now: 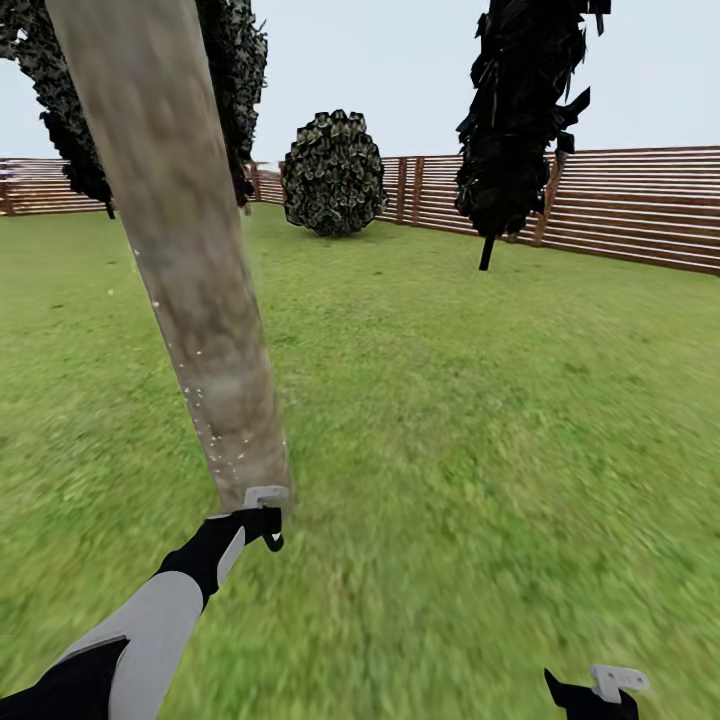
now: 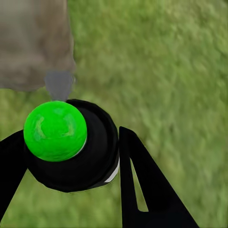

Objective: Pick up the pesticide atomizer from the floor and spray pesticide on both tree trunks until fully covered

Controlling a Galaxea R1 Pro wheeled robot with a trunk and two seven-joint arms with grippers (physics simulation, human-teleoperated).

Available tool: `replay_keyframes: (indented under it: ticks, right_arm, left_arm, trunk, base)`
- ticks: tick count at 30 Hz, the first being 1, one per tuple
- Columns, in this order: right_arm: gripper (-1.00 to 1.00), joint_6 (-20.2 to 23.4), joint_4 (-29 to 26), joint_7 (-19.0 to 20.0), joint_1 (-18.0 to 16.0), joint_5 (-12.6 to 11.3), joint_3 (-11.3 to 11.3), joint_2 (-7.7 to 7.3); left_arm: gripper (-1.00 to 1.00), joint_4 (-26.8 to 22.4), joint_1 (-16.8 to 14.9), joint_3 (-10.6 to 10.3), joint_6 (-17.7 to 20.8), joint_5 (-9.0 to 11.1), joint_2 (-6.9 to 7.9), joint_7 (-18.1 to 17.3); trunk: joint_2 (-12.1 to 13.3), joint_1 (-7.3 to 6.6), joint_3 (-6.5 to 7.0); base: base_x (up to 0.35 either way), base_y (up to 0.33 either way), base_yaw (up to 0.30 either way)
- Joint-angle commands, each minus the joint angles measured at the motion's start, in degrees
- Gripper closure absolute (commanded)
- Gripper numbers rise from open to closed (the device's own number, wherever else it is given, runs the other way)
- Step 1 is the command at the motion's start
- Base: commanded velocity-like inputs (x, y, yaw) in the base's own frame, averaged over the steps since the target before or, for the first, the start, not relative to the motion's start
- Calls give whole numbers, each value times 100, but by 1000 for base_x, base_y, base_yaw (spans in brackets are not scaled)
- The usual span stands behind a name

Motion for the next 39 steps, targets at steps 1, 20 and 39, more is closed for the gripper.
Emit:
replay_keyframes:
  ticks: [1, 20, 39]
  right_arm:
    - [-100, 0, 0, 0, 0, 0, 1, 0]
    - [-100, 0, 0, 0, 0, 0, 2, 0]
    - [-100, 0, 0, 0, 0, 0, -2, 0]
  left_arm:
    - [100, 0, 0, -1, -1, 0, 0, 2]
    - [100, 0, 0, -1, -5, 0, -9, 0]
    - [100, 9, 0, -1, -18, 0, -7, 6]
  trunk:
    - [0, 0, 0]
    - [0, 0, 0]
    - [0, 0, 0]
  base:
    - [223, -196, 277]
    - [-32, -241, 277]
    - [0, -263, 177]
